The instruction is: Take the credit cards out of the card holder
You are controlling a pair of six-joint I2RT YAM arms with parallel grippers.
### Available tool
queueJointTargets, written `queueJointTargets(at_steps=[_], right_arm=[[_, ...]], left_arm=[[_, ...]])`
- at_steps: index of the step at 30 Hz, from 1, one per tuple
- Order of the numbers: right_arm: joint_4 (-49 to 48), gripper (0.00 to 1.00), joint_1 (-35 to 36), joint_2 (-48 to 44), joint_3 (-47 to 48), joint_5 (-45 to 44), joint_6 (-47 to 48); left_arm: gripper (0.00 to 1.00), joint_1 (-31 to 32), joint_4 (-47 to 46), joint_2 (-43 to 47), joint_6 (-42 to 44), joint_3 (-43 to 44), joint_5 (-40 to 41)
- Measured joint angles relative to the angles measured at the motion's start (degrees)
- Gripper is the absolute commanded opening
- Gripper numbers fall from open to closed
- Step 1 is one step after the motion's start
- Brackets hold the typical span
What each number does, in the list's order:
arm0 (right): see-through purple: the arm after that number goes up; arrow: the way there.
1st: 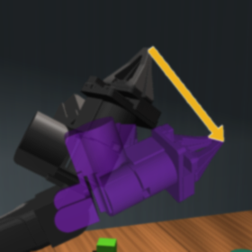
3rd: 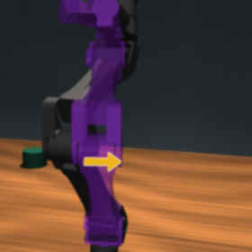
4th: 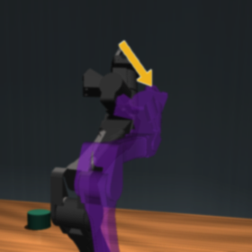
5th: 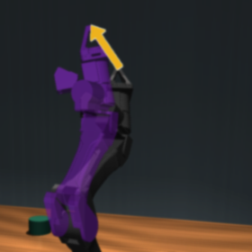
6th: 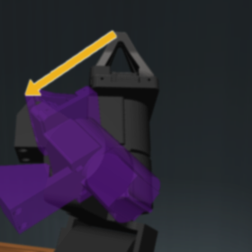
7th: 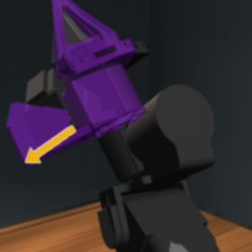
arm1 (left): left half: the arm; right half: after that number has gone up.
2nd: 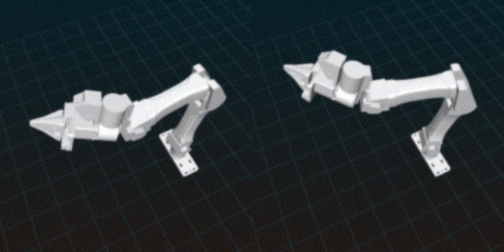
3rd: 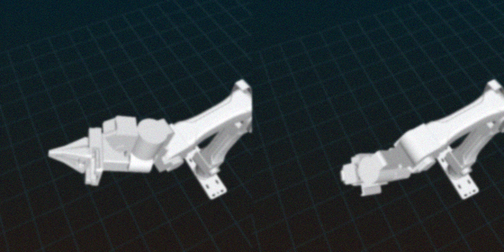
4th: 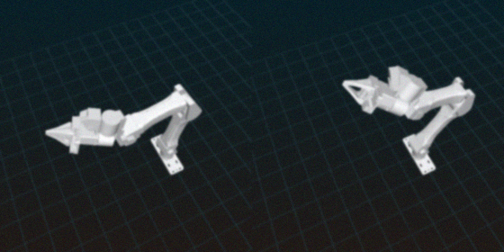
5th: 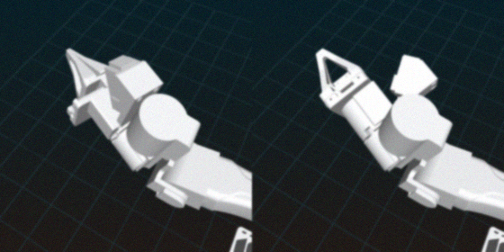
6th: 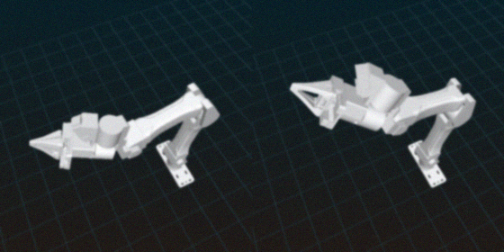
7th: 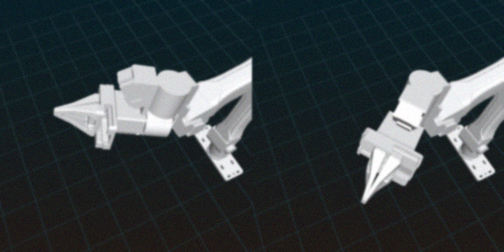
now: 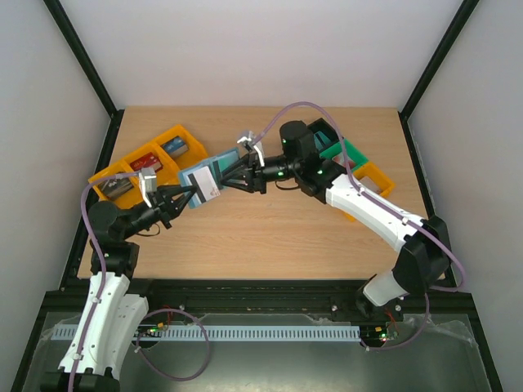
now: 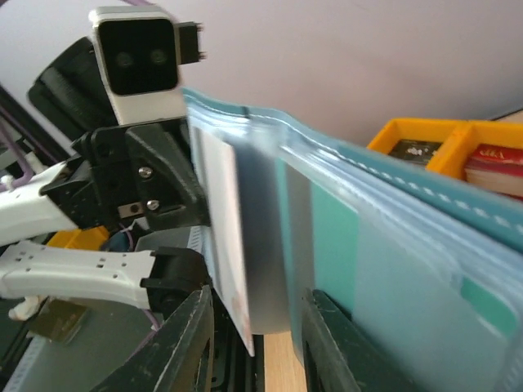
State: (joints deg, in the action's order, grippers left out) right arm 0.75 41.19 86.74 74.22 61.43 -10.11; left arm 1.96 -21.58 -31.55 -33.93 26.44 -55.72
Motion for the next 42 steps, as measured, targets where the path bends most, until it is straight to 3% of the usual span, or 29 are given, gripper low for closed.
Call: queueJointTargets(at_steps=[8, 17, 23, 28, 34, 35, 37, 42], right_arm=[[-0.4, 0.26, 1.5, -1.1, -0.3, 0.4, 1.0], [-1.8, 0.02, 3.7, 0.8, -0.1, 0.3, 0.0], [-4.4, 0.02, 3.7, 0.7, -0.6, 1.9, -1.4], [-4.6, 0.02, 3.7, 0.7, -1.0, 2.9, -1.5], [-4.5, 0.02, 3.3, 0.4, -1.2, 3.0, -1.5], [-4.5, 0.02, 3.3, 0.4, -1.2, 3.0, -1.6], [-4.6, 0.02, 3.3, 0.4, -1.2, 3.0, -1.8], [-4.3, 0.08, 3.0, 0.4, -1.2, 3.0, -1.6]], left_arm=[[0.02, 0.0, -0.5, 0.3, 0.3, 0.0, -1.3], [0.02, 0.1, -1.7, 0.3, 0.3, -0.1, -2.4], [0.03, 0.3, -2.5, 0.4, 0.3, -0.1, -2.4], [0.16, 0.8, -3.0, 0.4, -0.1, -0.3, -2.5], [0.21, 1.5, -4.8, 0.4, -1.8, -1.4, -2.7], [0.2, 1.6, -5.0, 0.4, -2.2, -1.5, -2.7], [0.03, 1.8, -5.4, 0.4, -2.5, -1.7, -2.6], [0.02, 2.4, -6.0, 0.4, -2.9, -2.1, -2.1]])
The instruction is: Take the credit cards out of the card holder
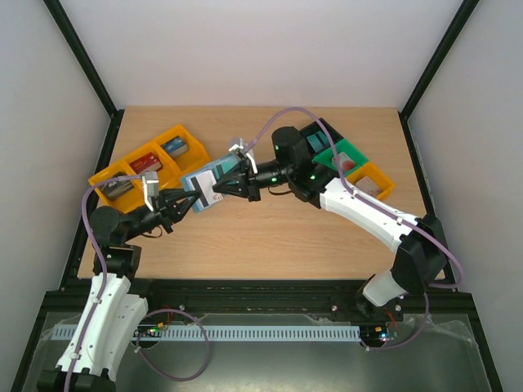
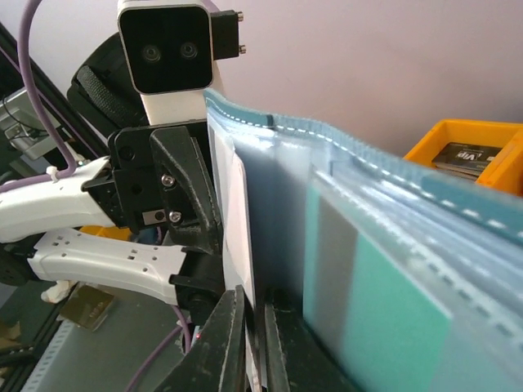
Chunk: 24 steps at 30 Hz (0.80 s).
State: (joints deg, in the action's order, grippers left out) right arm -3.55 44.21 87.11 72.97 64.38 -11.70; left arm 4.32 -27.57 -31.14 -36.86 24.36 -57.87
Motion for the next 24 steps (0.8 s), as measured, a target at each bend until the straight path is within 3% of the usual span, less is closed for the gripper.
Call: queueJointTargets(at_steps=[6, 14, 21, 24], right_arm=[[0.6, 0.14, -1.8, -1.1, -0.3, -1.0, 0.7], [0.0, 0.3, -2.4, -1.8, -0.5, -2.6, -0.1], [0.0, 0.22, -1.3, -1.8, -0.6, -3.7, 0.5], [0.1, 0.14, -0.7, -1.6, -0.6, -4.5, 0.6]], left_arm=[[0.02, 0.4, -0.4, 0.0, -0.7, -0.2, 0.0], [0.02, 0.5, -0.4, -0.3, -0.9, -0.5, -0.2], [0.02, 0.5, -0.4, -0.4, -0.9, -0.7, -0.2], [0.02, 0.5, -0.5, -0.4, -0.9, -0.7, -0.4]])
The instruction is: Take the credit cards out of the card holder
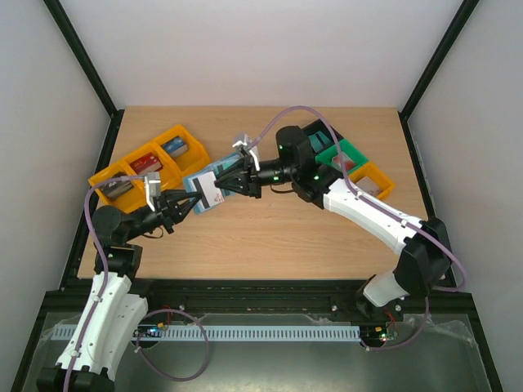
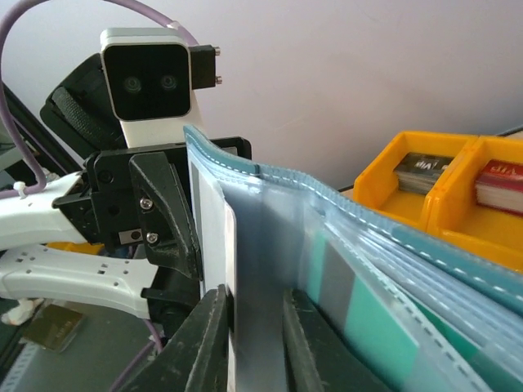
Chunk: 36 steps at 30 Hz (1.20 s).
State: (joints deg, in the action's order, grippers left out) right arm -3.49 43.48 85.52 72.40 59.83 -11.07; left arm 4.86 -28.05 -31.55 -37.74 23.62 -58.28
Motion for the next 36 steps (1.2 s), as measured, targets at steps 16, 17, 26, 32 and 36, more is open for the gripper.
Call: queueJointTargets(at_steps=[16, 17, 26, 32, 36], right_arm=[[3.6, 0.02, 2.5, 1.8, 2.9, -2.2, 3.4], [3.6, 0.02, 2.5, 1.8, 2.9, -1.7, 3.3], [4.4, 0.02, 1.9, 1.7, 3.0, 0.0, 3.1], [4.5, 0.02, 0.9, 1.5, 2.9, 1.4, 2.8], [4.9, 0.02, 0.3, 1.0, 2.9, 1.6, 2.9]], left_arm=[[0.02, 0.2, -0.3, -0.1, 0.0, -0.2, 0.7], [0.02, 0.3, -0.3, -0.1, 0.0, -0.3, 0.8], [0.13, 0.6, -0.7, 0.3, -0.2, -1.2, 1.3], [0.19, 0.7, -1.0, 0.9, -0.3, -1.3, 1.3], [0.17, 0.8, -1.7, 1.2, -0.9, -1.6, 1.3]])
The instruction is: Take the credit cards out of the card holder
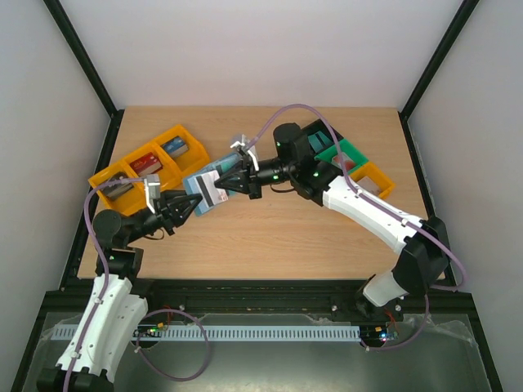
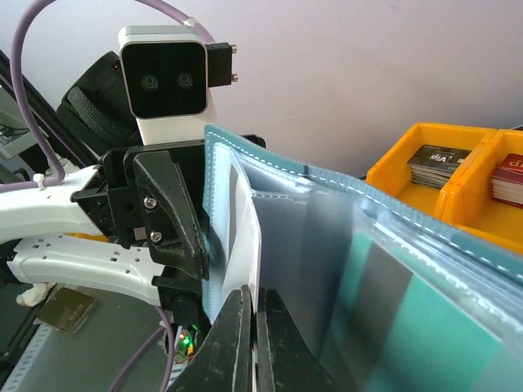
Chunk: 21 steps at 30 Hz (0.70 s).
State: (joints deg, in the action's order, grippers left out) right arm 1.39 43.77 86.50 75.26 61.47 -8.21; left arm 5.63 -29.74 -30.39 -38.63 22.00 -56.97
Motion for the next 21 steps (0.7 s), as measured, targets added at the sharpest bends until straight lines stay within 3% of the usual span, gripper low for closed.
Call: queueJointTargets(at_steps=[3, 21], right_arm=[[0.0, 0.02, -0.2, 0.0, 0.0, 0.2, 0.0], [4.5, 0.02, -3.3, -1.8, 0.0, 0.0, 2.8]], left_arm=[[0.03, 0.0, -0.8, 0.1, -0.7, -0.5, 0.1], [0.02, 0.2, -1.0, 0.7, -2.7, -0.9, 2.2]])
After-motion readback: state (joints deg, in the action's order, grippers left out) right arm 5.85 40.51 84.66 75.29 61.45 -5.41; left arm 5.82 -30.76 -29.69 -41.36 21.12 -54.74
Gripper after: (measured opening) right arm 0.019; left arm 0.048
